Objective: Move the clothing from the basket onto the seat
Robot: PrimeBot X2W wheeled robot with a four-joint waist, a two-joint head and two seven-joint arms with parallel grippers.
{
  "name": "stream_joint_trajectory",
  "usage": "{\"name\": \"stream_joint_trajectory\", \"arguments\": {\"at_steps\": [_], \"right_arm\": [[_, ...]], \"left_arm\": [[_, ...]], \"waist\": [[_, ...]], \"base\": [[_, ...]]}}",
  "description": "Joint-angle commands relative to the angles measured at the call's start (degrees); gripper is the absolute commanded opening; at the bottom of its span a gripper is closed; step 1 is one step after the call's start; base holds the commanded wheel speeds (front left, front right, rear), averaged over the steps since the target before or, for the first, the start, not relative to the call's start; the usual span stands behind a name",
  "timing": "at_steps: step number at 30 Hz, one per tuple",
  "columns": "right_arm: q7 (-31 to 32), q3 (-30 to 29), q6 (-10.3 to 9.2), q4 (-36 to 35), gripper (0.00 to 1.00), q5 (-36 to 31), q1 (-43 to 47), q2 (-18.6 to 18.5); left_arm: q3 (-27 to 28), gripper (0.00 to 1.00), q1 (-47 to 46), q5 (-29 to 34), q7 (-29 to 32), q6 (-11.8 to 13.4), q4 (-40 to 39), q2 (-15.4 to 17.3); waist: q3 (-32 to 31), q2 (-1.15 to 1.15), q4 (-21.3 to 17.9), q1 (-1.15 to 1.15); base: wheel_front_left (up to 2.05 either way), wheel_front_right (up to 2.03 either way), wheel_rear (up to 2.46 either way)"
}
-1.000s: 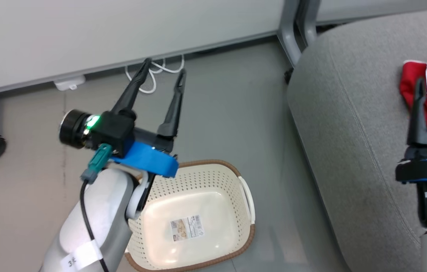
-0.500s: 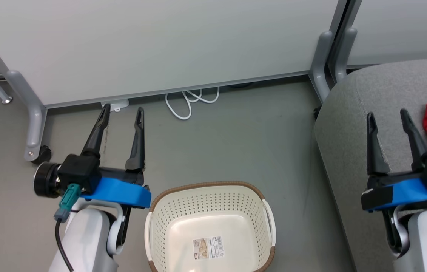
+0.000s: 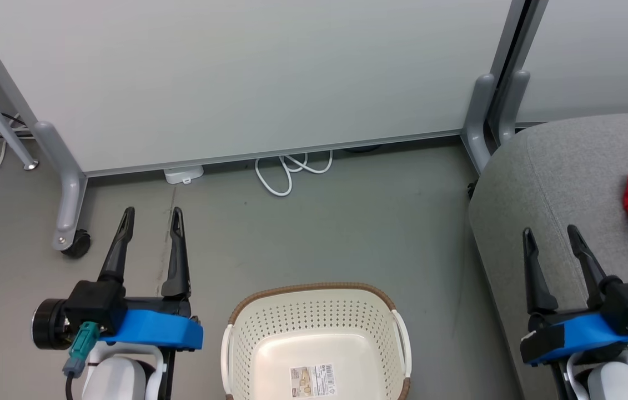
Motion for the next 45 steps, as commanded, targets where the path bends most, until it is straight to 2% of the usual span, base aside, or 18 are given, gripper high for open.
{"name": "stream_joint_trajectory", "arguments": {"at_steps": [1,10,37,38,43,45], "right_arm": [[0.03,-0.20,0.01,0.12,1.00,0.19,1.08,0.14],[0.03,-0.60,0.01,-0.05,1.00,2.13,3.94,0.19],[0.03,-0.69,0.01,1.05,1.00,3.51,5.57,0.18],[0.00,-0.70,0.00,1.07,0.00,3.46,4.69,0.11],[0.27,-0.81,0.00,3.62,0.00,3.96,5.22,0.45],[1.21,-1.17,0.00,3.89,0.00,6.28,4.78,0.44]], "left_arm": [[0.40,1.00,0.52,0.32,-0.14,-0.30,-0.39,-0.09],[2.28,1.00,4.21,0.69,-0.14,-0.73,-1.72,-0.52],[0.85,1.00,6.33,-0.10,-0.14,-0.08,0.00,-0.56],[0.94,0.00,5.97,-0.29,0.00,-0.21,0.00,-0.51],[1.10,0.00,7.73,-0.93,0.57,-0.25,2.48,-0.55],[1.58,0.00,7.38,-3.26,1.36,-0.31,2.71,-0.55]], "waist": [[-0.23,0.00,0.19,0.01],[-1.51,0.00,0.88,0.01],[-3.46,0.00,1.35,0.01],[-3.48,0.00,1.35,0.01],[-3.50,0.00,1.34,0.01],[-3.48,0.00,1.29,0.01]], "base": [[0.00,0.00,0.00],[0.00,0.00,0.00],[0.00,0.00,0.00],[0.00,0.00,0.00],[0.00,0.00,0.00],[0.00,0.00,0.00]]}}
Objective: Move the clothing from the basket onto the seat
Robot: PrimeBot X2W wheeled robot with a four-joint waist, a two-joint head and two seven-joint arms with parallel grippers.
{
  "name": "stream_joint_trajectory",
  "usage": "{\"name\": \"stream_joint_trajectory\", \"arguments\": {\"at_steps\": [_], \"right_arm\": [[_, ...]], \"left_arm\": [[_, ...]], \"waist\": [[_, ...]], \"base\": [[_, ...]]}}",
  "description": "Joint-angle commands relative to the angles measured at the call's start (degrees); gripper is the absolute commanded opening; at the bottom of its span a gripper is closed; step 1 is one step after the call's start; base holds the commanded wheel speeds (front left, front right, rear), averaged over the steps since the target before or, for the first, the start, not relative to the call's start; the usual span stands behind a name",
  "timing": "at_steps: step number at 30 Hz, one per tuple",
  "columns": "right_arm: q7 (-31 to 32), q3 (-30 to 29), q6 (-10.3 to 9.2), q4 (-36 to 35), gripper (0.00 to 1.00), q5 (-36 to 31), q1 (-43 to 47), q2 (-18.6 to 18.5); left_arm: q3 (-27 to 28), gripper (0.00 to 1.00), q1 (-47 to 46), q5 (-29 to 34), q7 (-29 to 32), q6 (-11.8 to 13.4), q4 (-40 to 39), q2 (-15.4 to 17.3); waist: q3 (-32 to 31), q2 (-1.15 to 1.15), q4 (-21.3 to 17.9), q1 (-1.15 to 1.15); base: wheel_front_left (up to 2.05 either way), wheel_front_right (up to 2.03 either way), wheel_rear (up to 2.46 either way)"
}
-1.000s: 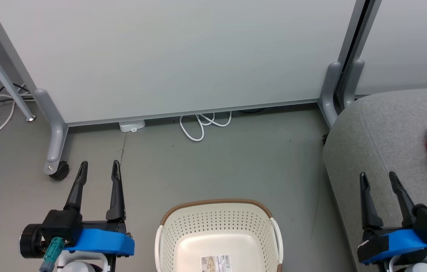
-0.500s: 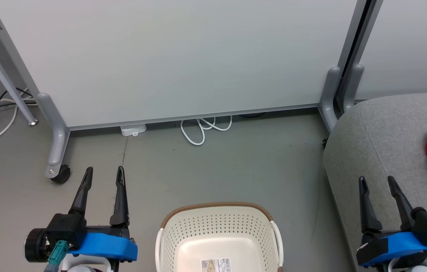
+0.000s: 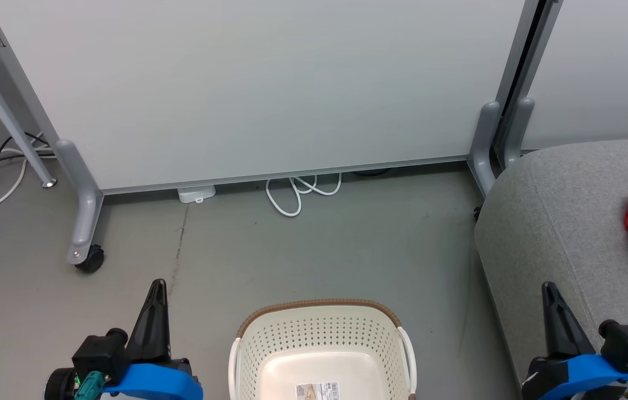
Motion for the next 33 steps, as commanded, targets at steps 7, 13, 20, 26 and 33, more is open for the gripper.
{"name": "stream_joint_trajectory", "arguments": {"at_steps": [7,13,20,26,33], "right_arm": [[2.37,-0.14,0.00,-1.28,0.00,9.88,-1.23,-0.25],[3.75,0.18,0.00,-1.86,0.00,16.46,-1.24,-0.28],[5.42,0.34,0.00,-2.31,0.00,23.54,-1.41,-0.32],[6.78,0.42,0.00,-2.61,0.00,29.11,-1.62,-0.35],[8.09,0.47,0.00,-2.88,0.00,34.38,-1.84,-0.38]], "left_arm": [[1.30,0.00,-1.71,-9.41,2.26,-0.27,-1.00,0.03],[1.85,0.00,-1.96,-15.74,3.73,-0.44,-1.23,0.04],[2.57,0.00,-2.33,-22.56,5.39,-0.64,-1.39,0.04],[3.16,0.00,-2.65,-27.96,6.75,-0.77,-1.47,0.04],[3.67,0.00,-2.90,-33.03,8.02,-0.92,-1.54,0.04]], "waist": [[0.08,0.00,-0.18,0.00],[0.13,0.00,-0.31,0.00],[0.20,0.00,-0.47,0.00],[0.25,0.00,-0.60,0.00],[0.30,0.00,-0.74,0.00]], "base": [[0.00,0.00,0.00],[0.00,0.00,0.00],[0.00,0.00,0.00],[0.00,0.00,0.00],[0.00,0.00,0.00]]}}
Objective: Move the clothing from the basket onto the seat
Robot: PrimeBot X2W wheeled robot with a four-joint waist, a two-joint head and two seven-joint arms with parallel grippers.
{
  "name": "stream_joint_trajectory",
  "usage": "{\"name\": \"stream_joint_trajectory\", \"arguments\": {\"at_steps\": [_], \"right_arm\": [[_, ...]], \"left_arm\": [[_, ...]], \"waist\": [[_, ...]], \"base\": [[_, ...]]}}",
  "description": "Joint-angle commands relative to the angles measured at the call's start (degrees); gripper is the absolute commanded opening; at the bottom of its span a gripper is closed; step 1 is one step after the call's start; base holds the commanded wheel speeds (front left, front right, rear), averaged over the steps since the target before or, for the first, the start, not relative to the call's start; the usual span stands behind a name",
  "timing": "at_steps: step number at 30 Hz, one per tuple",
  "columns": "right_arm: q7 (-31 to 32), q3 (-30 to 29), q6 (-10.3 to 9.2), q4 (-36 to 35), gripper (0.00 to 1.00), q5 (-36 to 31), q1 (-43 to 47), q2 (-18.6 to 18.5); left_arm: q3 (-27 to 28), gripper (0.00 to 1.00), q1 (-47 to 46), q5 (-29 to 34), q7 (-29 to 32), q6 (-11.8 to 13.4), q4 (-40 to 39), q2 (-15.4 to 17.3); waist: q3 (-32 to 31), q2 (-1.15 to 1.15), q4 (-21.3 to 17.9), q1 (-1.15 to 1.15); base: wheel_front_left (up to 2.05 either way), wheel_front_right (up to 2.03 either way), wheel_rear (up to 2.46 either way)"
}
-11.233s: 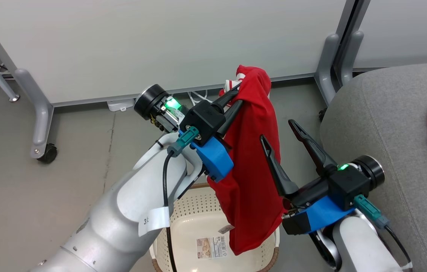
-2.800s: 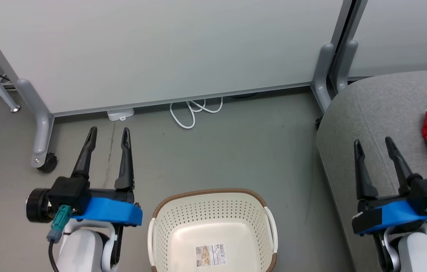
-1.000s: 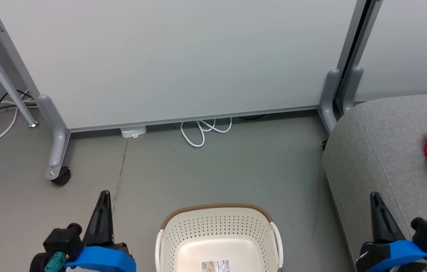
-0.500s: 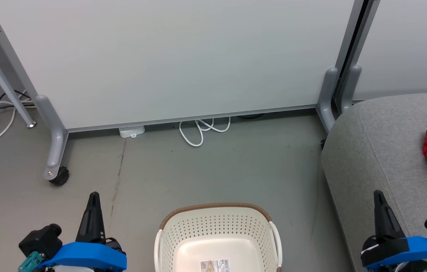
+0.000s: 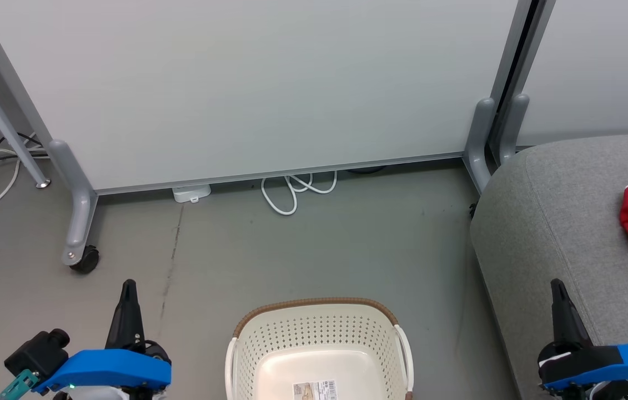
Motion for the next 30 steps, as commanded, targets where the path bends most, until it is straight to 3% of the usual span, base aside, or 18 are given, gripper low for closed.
{"name": "stream_joint_trajectory", "arguments": {"at_steps": [1,30], "right_arm": [[0.35,0.04,0.01,-1.05,0.00,1.59,-1.57,-0.38],[5.62,0.26,0.02,-2.01,0.00,22.65,-2.30,-0.51]], "left_arm": [[0.31,0.00,-1.75,-1.43,0.29,-0.22,-0.90,0.06],[2.59,0.00,-2.90,-21.79,5.45,-0.80,-1.12,0.07]], "waist": [[0.00,0.00,-0.01,0.00],[0.27,0.00,-0.66,0.00]], "base": [[0.00,0.00,0.00],[0.00,0.00,0.00]]}}
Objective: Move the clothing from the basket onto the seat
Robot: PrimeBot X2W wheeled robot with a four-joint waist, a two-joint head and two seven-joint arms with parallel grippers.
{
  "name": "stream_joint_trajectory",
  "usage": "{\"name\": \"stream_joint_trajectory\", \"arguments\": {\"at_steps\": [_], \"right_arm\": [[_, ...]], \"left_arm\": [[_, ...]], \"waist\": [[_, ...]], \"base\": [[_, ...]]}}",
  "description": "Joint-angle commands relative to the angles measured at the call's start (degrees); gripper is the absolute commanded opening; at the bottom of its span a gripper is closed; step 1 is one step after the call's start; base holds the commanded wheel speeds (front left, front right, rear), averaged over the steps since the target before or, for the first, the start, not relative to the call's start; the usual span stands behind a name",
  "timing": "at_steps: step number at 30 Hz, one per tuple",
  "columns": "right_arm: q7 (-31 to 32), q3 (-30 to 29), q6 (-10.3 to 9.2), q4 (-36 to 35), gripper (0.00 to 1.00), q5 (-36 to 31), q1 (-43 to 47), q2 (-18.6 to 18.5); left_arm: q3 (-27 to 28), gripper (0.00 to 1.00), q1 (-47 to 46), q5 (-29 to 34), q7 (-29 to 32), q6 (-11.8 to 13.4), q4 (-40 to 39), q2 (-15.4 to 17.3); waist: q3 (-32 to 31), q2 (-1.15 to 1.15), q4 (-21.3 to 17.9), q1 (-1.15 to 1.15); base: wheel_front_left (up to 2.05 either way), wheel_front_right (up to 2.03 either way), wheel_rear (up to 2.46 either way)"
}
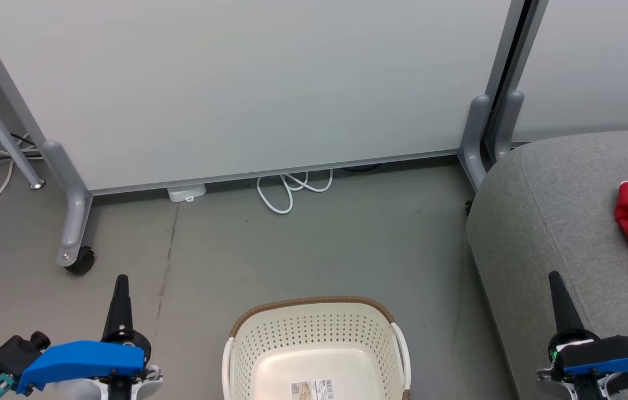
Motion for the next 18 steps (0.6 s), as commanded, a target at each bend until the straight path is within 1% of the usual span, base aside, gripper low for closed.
{"name": "stream_joint_trajectory", "arguments": {"at_steps": [1,18], "right_arm": [[0.38,0.08,0.02,-0.74,0.00,1.40,-1.29,-0.45],[2.92,0.18,0.02,-1.21,0.00,11.30,-1.67,-0.51]], "left_arm": [[0.47,0.00,-1.54,-1.32,0.25,-0.34,-0.66,0.06],[1.43,0.00,-1.95,-10.84,2.73,-0.60,-0.76,0.06]], "waist": [[0.01,0.00,-0.02,0.00],[0.16,0.00,-0.40,0.00]], "base": [[0.00,0.00,0.00],[0.00,0.00,0.00]]}}
